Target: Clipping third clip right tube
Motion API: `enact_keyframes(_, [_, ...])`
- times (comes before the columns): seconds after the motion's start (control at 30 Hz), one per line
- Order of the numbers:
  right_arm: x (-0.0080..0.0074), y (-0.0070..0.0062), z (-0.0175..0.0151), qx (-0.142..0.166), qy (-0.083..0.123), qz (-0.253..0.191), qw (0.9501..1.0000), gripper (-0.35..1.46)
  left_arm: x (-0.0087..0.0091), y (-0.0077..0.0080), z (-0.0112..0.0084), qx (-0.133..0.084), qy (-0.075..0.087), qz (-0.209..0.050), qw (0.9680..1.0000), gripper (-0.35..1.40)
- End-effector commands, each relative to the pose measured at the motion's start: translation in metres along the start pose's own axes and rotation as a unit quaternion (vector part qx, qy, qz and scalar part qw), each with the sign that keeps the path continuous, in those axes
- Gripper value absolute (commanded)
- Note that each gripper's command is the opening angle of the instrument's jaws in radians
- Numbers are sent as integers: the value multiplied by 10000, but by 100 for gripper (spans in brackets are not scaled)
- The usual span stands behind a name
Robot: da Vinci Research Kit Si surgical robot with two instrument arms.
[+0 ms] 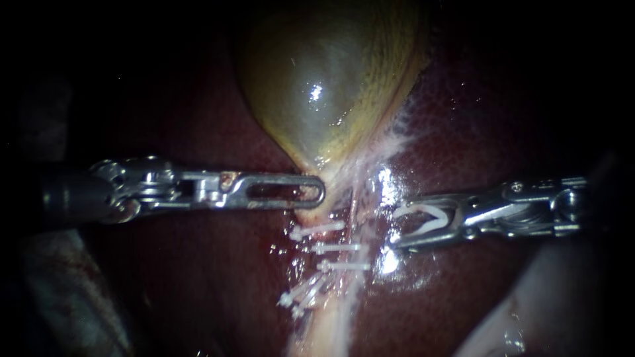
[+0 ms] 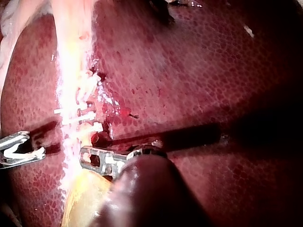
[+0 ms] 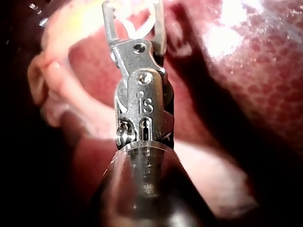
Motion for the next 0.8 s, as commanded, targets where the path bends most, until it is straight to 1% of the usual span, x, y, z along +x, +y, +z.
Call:
enact_keyframes(0.03, [0,0,2,4,0,5,10000,55,1,0,-2,-6,-10,-1,10000,-35])
enact_keyframes(0.17, [0,0,11,-14,15,67,10000,55,3,3,-13,-35,-51,-9,10000,-35])
enact_keyframes(0.3, [1,1,25,-44,34,104,9999,55,3,5,-20,-30,-44,-15,10000,-35])
enact_keyframes(0.47, [1,2,40,-62,51,104,9999,55,0,9,-24,-30,-44,-21,10000,-35])
enact_keyframes(0.8, [-5,14,53,-72,65,86,9999,56,-2,20,-31,-38,-54,-37,10000,-35])
